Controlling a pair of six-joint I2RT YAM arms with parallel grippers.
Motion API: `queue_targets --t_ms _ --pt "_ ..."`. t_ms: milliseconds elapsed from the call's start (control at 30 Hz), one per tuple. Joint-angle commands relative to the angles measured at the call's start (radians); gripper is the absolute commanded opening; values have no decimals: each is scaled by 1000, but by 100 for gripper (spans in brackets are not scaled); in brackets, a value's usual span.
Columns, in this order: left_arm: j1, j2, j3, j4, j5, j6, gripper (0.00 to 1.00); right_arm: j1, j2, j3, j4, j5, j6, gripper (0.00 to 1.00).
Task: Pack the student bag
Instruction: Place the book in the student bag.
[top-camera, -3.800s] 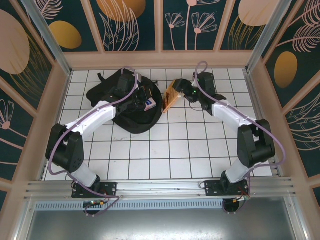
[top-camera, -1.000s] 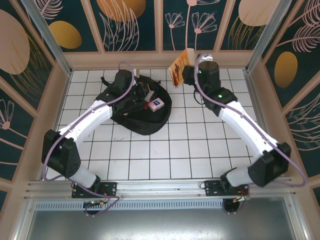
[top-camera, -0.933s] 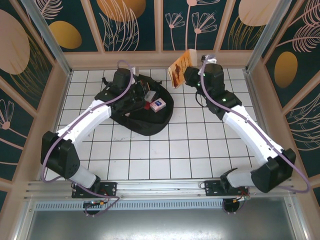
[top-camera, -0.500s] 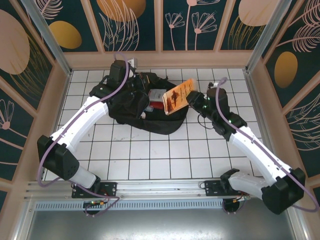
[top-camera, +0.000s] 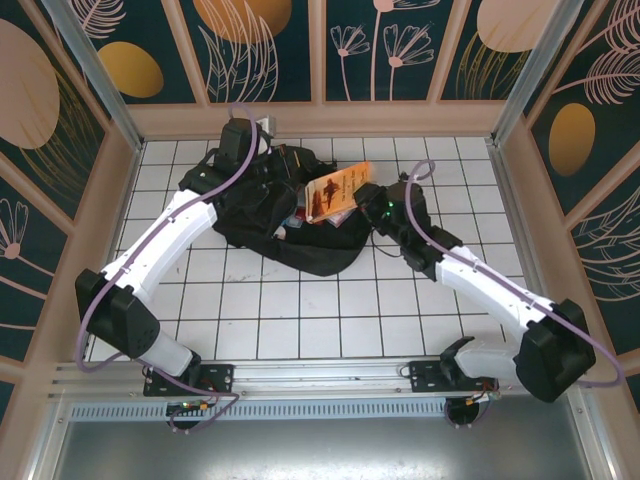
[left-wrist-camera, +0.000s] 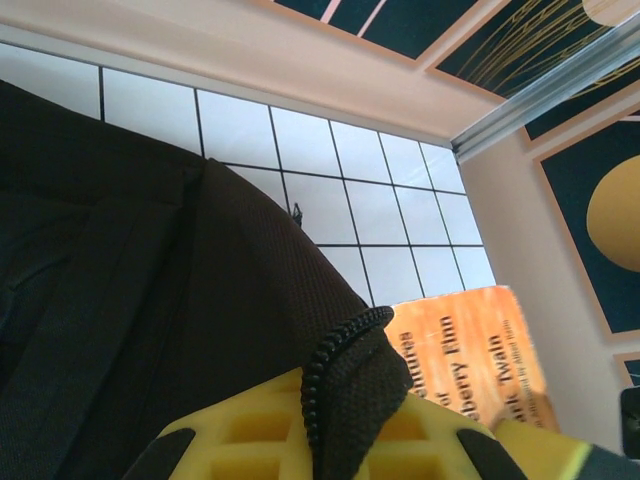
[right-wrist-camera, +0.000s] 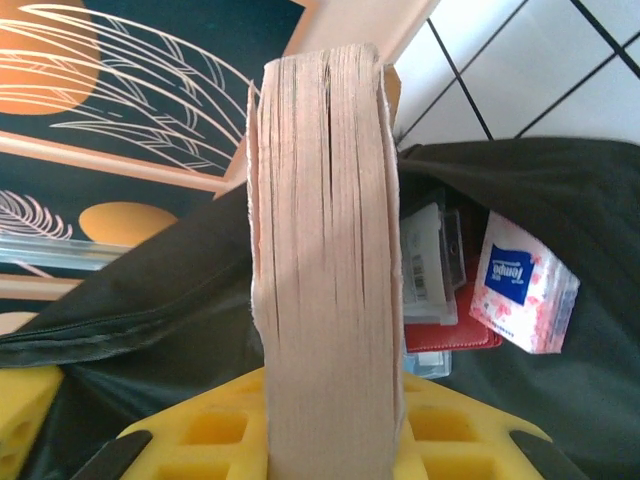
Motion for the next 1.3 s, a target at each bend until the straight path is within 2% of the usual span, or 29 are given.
queue_targets --t_ms 0,167,367,533,700,833,933,1067,1267 --pt "-1 -11 80 104 9 -16 0 42 36 54 82 110 57 0" --pt "-1 5 95 108 25 -26 0 102 112 122 35 226 114 0" --pt "-1 9 101 121 45 -42 0 133 222 174 97 346 173 0" --pt "-2 13 107 122 49 -44 0 151 346 275 93 326 201 0" --pt "-2 23 116 126 62 -61 0 217 428 330 85 372 212 0" --pt "-2 29 128 120 58 -56 0 239 470 307 157 357 233 0" --pt "-1 26 129 122 59 -58 0 235 495 257 275 329 256 0" --pt "-2 19 129 130 58 -67 0 204 536 206 443 237 295 0" --pt "-2 12 136 128 59 -62 0 185 605 254 458 142 291 0"
